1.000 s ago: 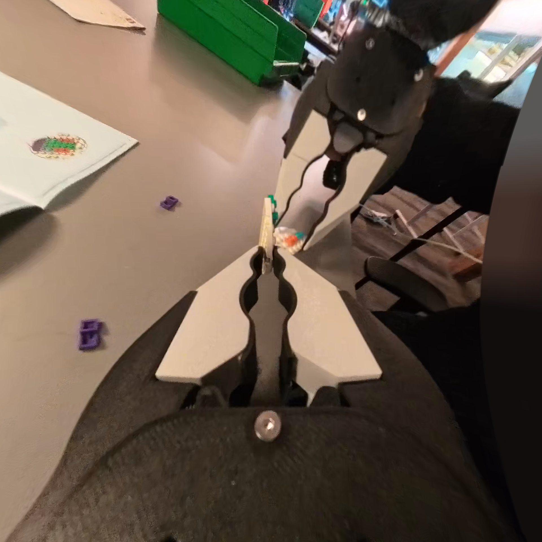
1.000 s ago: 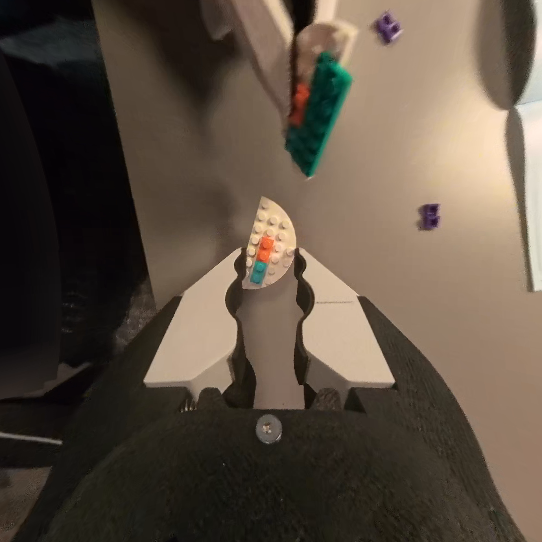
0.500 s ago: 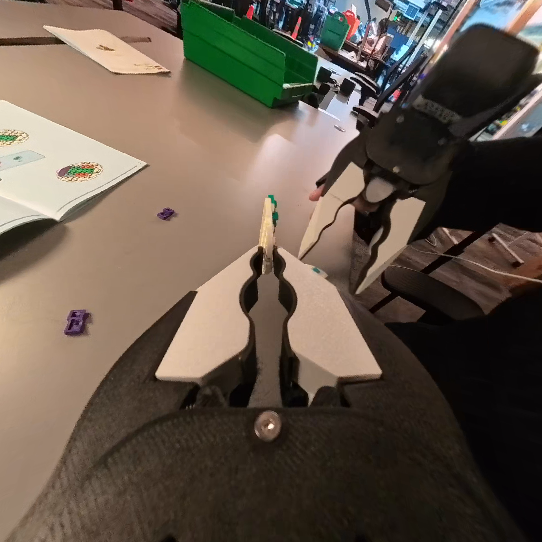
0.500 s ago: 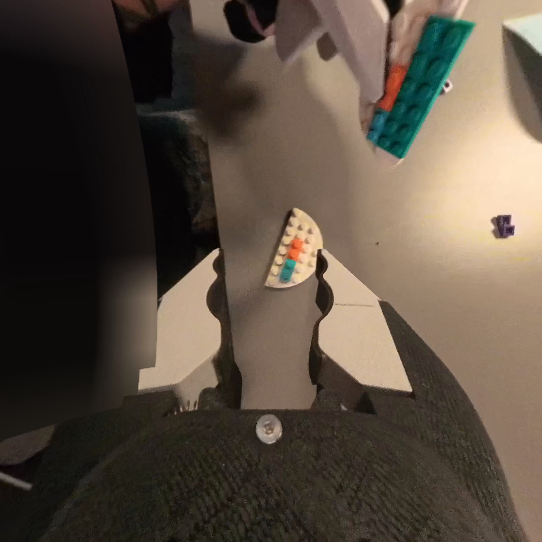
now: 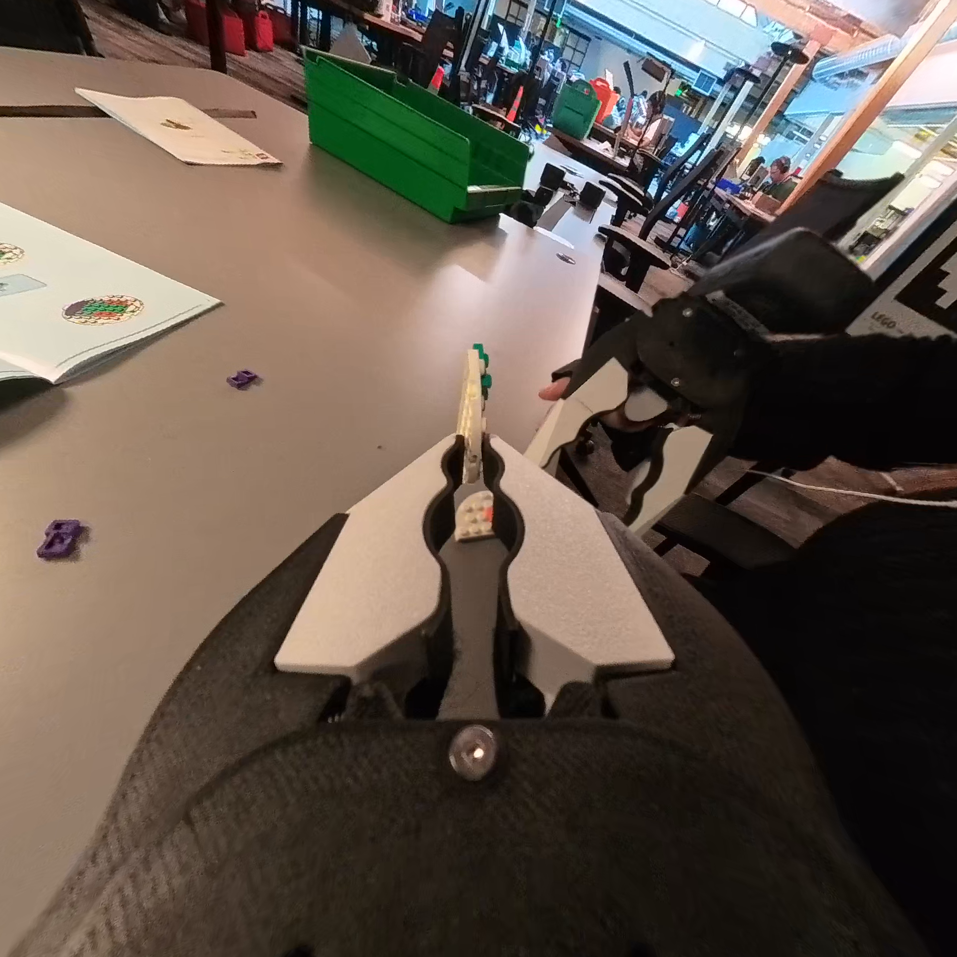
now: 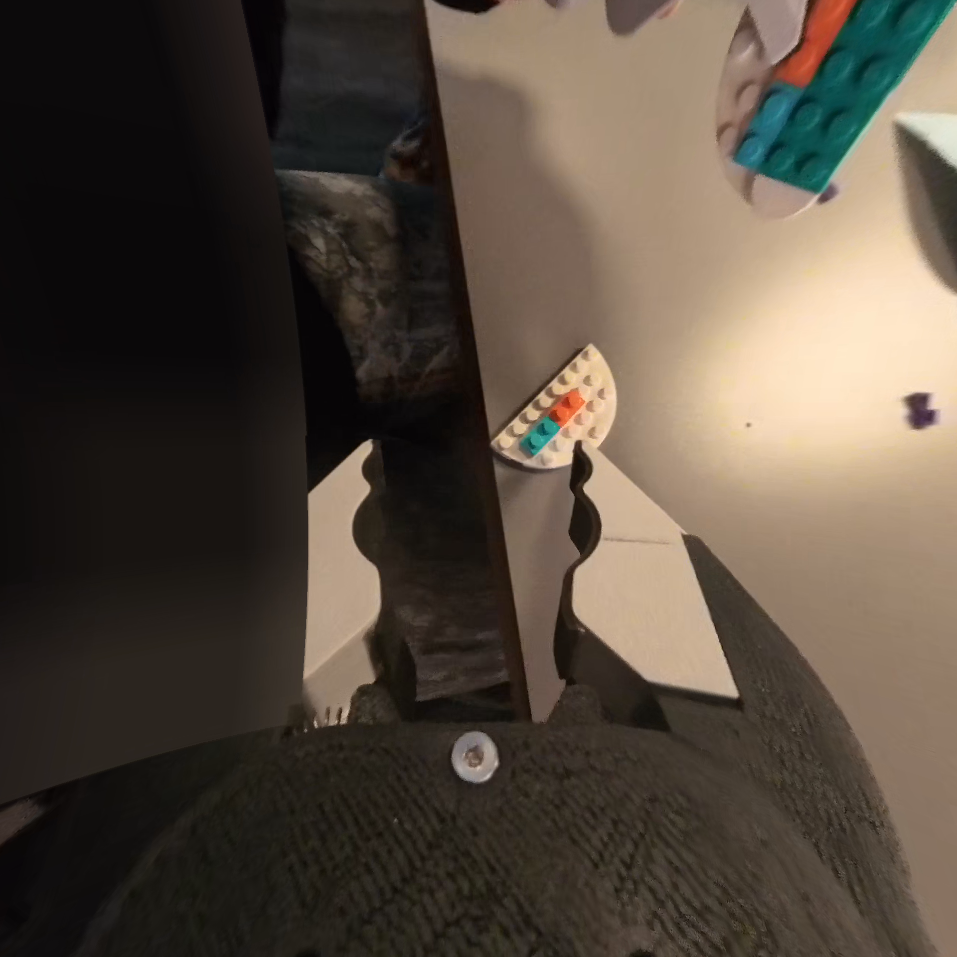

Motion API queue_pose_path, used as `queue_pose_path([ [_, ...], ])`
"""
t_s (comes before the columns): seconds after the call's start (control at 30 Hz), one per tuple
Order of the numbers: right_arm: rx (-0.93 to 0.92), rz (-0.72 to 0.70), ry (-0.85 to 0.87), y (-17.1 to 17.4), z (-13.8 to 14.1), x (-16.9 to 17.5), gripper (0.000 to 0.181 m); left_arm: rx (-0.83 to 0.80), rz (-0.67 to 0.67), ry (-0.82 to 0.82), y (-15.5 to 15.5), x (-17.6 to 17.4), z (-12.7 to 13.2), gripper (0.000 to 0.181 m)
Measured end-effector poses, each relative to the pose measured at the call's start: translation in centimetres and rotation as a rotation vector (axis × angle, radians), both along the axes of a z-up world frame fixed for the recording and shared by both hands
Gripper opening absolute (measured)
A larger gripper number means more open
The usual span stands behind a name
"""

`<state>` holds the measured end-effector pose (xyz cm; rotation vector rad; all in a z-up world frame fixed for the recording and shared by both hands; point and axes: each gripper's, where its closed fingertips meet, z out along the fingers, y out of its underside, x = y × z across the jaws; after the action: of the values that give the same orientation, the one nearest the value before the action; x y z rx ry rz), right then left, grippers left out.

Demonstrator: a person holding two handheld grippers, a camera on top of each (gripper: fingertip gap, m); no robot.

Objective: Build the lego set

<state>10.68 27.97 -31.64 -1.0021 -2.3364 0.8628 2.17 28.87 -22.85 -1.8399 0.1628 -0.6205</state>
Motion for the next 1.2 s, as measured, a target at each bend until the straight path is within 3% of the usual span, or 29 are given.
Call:
queue_pose_path([
  [0.03,0.044,-0.001,0.047,0.0,-0.1,-0.1,0.073,0.0,0.001,0.002,-0.2,0.1,0.0,0.005],
  [0.17,0.21,0.013,0.118,-0.4,-1.6,-0.1,0.08,-0.002,0.002,0.0,-0.8,0.5,0.0,0.005],
  [0.3,0.078,-0.045,0.107,-1.6,-0.6,0.4,0.073,-0.009,-0.003,0.0,-1.1,0.9,-0.2,0.006],
  [0.37,-0.038,-0.147,0.118,-1.6,0.3,0.5,0.069,-0.004,-0.004,0.005,-1.2,1.1,-0.1,0.005],
  [0.47,-0.313,-0.451,0.116,-0.6,1.6,0.5,0.05,0.008,-0.001,0.012,-1.6,1.2,0.1,0.005],
  [0.57,-0.748,-0.747,0.003,-0.5,1.2,1.2,0.037,0.019,0.007,0.008,-1.9,1.0,0.3,0.005],
  [0.7,-1.309,-0.915,-0.139,-0.9,0.5,0.8,0.03,0.03,0.01,-0.005,-2.3,0.9,0.4,0.005],
  [1.0,-1.623,-0.953,-0.274,-1.0,-0.4,-0.8,0.019,0.017,-0.015,-0.005,-2.0,1.5,-0.1,0.005],
  [1.13,-1.674,-0.974,-0.253,-0.4,-0.5,-1.1,0.016,0.004,-0.02,0.002,-1.7,1.5,-0.3,0.005],
  [1.2,-1.685,-0.965,-0.246,-0.3,-0.2,-1.1,0.006,-0.003,-0.025,0.0,-1.7,1.6,-0.6,0.005],
])
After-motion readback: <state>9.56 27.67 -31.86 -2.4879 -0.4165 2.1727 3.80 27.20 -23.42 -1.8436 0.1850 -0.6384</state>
